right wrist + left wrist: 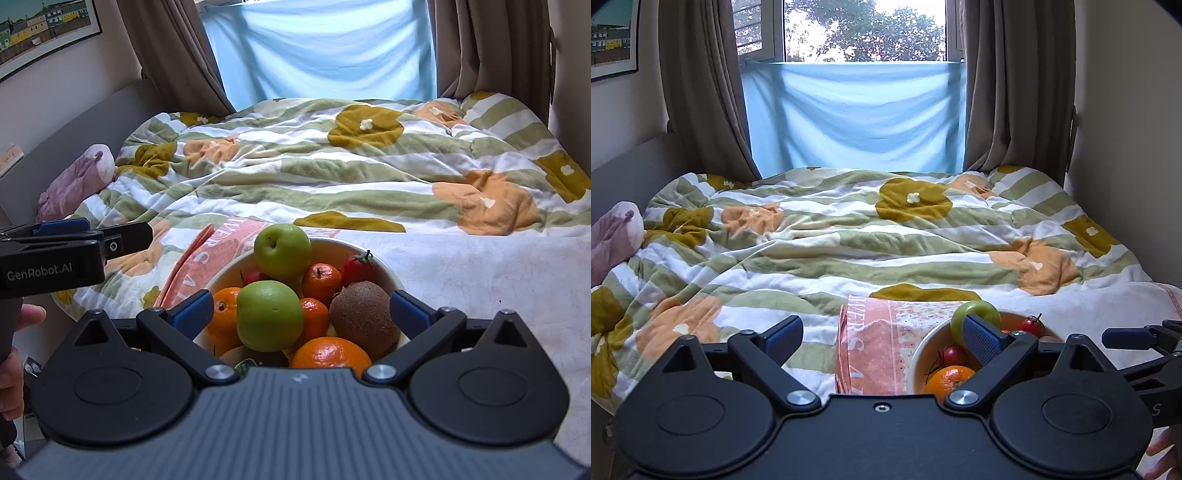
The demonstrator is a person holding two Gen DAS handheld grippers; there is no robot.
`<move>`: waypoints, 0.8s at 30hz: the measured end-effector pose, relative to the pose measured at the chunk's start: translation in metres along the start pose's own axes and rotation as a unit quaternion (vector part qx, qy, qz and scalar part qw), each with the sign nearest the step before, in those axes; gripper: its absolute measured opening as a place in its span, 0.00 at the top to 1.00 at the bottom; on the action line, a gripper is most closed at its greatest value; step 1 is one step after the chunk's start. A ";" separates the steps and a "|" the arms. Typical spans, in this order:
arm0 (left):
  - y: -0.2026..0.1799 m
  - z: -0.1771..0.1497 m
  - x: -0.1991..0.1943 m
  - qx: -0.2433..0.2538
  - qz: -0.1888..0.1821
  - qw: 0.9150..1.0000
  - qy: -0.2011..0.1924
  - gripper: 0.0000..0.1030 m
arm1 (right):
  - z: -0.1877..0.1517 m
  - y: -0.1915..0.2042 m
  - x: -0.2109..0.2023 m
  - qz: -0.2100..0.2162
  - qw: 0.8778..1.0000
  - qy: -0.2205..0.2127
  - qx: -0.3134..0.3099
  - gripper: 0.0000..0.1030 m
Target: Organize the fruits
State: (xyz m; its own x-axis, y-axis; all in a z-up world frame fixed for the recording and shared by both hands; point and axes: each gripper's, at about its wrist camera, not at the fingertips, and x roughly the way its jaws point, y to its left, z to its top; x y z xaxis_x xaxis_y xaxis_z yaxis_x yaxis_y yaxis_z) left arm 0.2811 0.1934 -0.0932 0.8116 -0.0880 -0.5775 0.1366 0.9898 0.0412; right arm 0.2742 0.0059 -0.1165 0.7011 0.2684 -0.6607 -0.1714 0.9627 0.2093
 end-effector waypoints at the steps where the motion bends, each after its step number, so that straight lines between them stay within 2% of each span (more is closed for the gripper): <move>1: -0.001 0.000 -0.005 -0.001 0.003 1.000 -0.001 0.07 | 0.000 0.000 -0.005 0.002 1.000 -0.003 -0.002 0.00; 6: -0.013 0.000 -0.038 -0.003 0.024 1.000 -0.015 0.07 | 0.002 -0.002 -0.040 0.011 0.999 -0.025 -0.018 0.00; 11: -0.036 0.007 -0.090 -0.006 0.034 0.998 -0.043 0.07 | 0.008 -0.013 -0.106 0.016 0.997 -0.069 -0.034 0.00; 15: -0.061 0.010 -0.139 -0.021 0.032 0.997 -0.070 0.00 | 0.010 -0.029 -0.162 -0.002 0.996 -0.085 -0.032 0.00; 19: -0.082 0.006 -0.178 -0.035 0.011 0.996 -0.083 0.00 | 0.006 -0.047 -0.213 -0.028 0.997 -0.069 -0.016 0.00; 24: -0.113 -0.002 -0.210 -0.010 0.020 0.997 -0.075 0.00 | -0.009 -0.061 -0.263 -0.064 0.996 -0.060 -0.013 0.00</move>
State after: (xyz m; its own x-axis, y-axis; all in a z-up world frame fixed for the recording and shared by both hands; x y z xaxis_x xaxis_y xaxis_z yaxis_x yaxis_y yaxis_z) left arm 0.0943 0.1000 0.0216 0.8921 -0.0618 -0.4477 0.0920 0.9947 0.0460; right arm 0.0934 -0.1236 0.0379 0.7960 0.1385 -0.5893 -0.0920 0.9898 0.1084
